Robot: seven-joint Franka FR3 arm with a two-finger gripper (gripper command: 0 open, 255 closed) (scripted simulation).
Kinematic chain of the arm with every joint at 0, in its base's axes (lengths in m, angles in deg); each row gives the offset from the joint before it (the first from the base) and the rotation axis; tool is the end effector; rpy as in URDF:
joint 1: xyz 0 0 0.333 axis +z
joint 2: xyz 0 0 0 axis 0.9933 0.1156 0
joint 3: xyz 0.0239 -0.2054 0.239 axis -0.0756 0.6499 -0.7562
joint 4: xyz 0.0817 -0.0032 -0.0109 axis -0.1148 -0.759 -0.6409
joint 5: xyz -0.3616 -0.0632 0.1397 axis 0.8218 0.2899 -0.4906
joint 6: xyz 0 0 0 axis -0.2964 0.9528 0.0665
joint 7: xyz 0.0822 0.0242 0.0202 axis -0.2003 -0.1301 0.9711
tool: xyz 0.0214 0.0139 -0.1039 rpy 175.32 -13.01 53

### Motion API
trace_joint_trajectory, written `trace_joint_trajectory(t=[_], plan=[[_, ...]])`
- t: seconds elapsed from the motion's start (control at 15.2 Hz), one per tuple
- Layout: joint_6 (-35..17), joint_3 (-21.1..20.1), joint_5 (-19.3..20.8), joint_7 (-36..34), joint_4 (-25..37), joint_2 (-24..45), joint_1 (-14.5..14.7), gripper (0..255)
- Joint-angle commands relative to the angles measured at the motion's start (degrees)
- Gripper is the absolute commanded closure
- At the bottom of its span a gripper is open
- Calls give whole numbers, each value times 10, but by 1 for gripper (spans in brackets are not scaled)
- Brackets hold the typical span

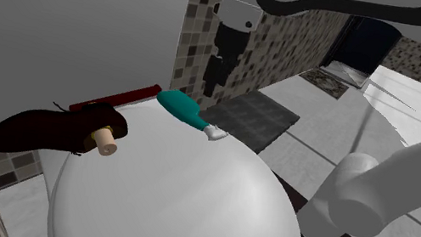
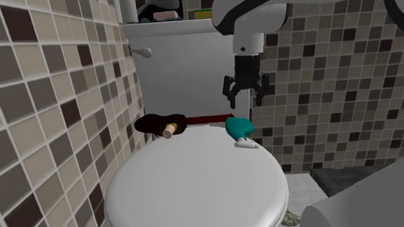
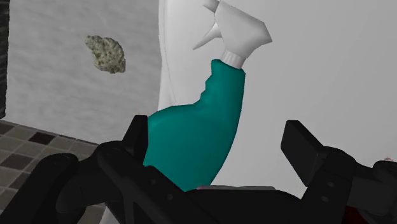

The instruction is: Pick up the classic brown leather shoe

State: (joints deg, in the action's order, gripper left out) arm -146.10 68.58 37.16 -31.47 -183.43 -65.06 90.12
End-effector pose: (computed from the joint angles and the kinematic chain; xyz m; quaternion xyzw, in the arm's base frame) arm 0.4040 0.1402 0.5657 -0.9863 -0.1644 0.0059 0.0148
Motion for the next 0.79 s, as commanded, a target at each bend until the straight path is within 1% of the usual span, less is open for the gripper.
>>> trace_joint_trajectory(t=[0.0, 0.4, 0.73], plan=[[-9, -20, 3, -12, 25, 29, 9, 0], [-30, -73, 30, -45, 112, 131, 32, 0], [-34, -113, 71, -78, 199, 223, 57, 0]])
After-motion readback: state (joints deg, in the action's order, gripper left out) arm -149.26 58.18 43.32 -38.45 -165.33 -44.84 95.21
